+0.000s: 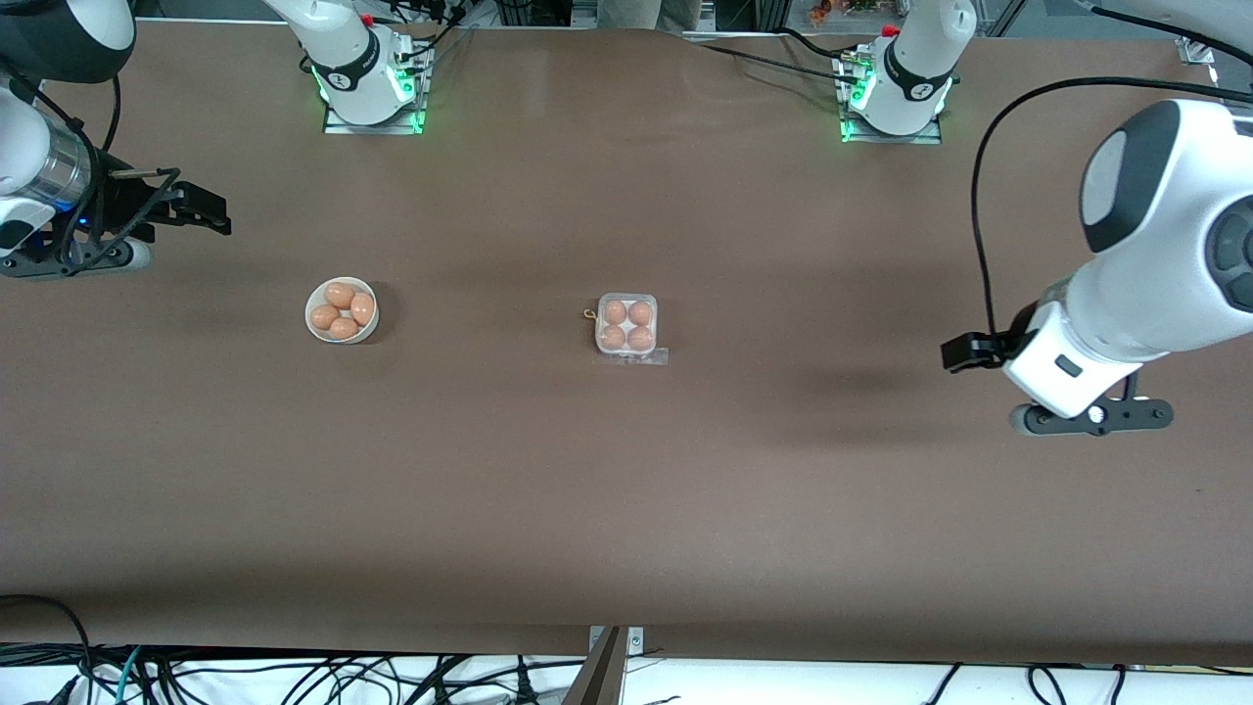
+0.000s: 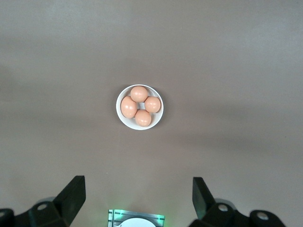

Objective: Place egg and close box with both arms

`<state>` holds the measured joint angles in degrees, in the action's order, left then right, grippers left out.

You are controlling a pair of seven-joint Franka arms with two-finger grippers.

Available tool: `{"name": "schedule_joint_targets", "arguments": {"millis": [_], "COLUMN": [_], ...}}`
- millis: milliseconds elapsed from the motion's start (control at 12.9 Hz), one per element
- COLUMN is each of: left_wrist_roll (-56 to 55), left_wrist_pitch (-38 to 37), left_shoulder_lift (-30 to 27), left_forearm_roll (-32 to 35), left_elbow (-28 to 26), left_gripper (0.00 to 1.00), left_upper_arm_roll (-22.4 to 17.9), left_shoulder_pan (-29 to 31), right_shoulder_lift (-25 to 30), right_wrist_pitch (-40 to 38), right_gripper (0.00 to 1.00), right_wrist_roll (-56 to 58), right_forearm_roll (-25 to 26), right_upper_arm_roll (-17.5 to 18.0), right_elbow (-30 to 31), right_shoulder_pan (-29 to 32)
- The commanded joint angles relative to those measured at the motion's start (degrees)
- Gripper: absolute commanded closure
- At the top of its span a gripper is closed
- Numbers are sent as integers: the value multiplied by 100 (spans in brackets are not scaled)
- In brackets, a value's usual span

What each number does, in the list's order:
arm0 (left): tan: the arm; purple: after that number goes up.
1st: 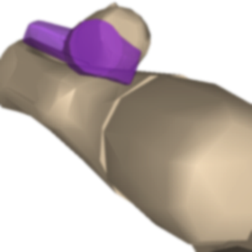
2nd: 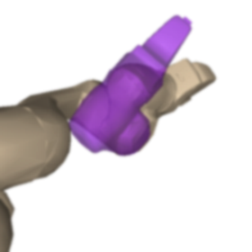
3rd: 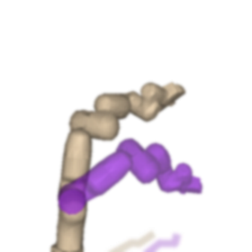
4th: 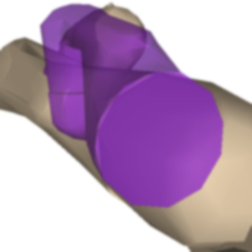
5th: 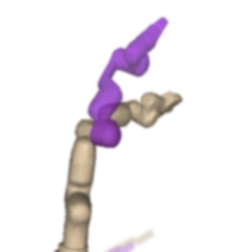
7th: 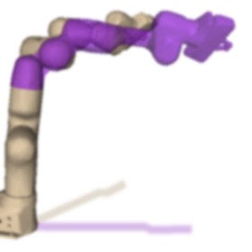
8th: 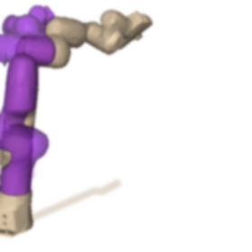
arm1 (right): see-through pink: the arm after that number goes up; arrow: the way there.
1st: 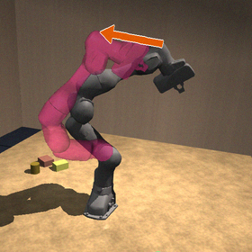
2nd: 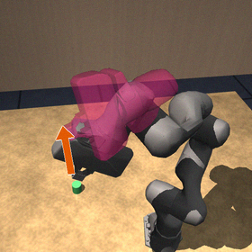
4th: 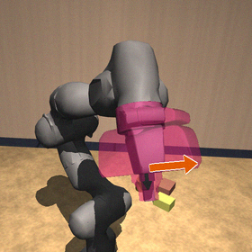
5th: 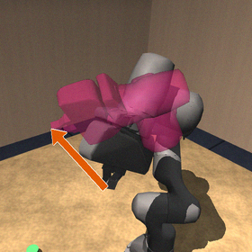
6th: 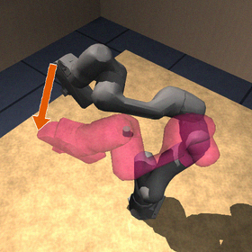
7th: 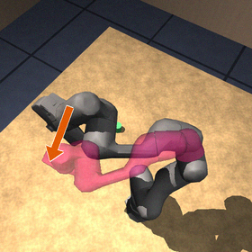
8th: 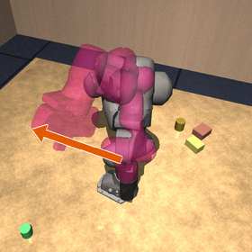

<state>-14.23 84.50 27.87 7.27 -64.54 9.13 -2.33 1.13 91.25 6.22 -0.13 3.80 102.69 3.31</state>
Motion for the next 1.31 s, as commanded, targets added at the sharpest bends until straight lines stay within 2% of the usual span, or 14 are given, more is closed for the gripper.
{"name": "schedule_joint_targets", "arguments": {"millis": [0, 232, 386, 541, 618, 850, 1005, 1236], "left_wrist_roll": [446, 1341, 1555, 1529, 1529, 1441, 1450, 1450], "left_wrist_pitch": [-74, -39, 249, 934, 1093, 1209, 1322, 1561], "left_shoulder_lift": [-106, -466, -860, -1449, -1643, -2013, -2250, -2480], "left_forearm_roll": [160, 143, 99, -23, -94, -506, -543, -551], "left_elbow": [186, 29, -574, -1557, -1858, -2325, -2650, -3073], "left_gripper": [0, 0, 0, 0, 0, 0, 0, 0], "left_upper_arm_roll": [133, 37, -77, -235, -288, -508, -736, -781], "left_shoulder_pan": [416, 690, 725, 699, 690, 603, 419, 356], "right_shoulder_lift": [62, 54, 54, 62, 62, 62, 62, 62], "right_wrist_pitch": [6, -11, -2, -2, -2, -2, -2, -2], "right_gripper": [0, 0, 0, 0, 0, 0, 0, 0], "right_wrist_roll": [160, 196, 196, 196, 196, 196, 196, 196], "right_forearm_roll": [21, 21, 21, 21, 13, 13, 13, 13], "right_upper_arm_roll": [95, 86, 86, 95, 95, 86, 86, 95], "right_elbow": [6, 6, 6, 6, 6, 6, 6, 6], "right_shoulder_pan": [99, 99, 99, 99, 99, 99, 99, 99]}}
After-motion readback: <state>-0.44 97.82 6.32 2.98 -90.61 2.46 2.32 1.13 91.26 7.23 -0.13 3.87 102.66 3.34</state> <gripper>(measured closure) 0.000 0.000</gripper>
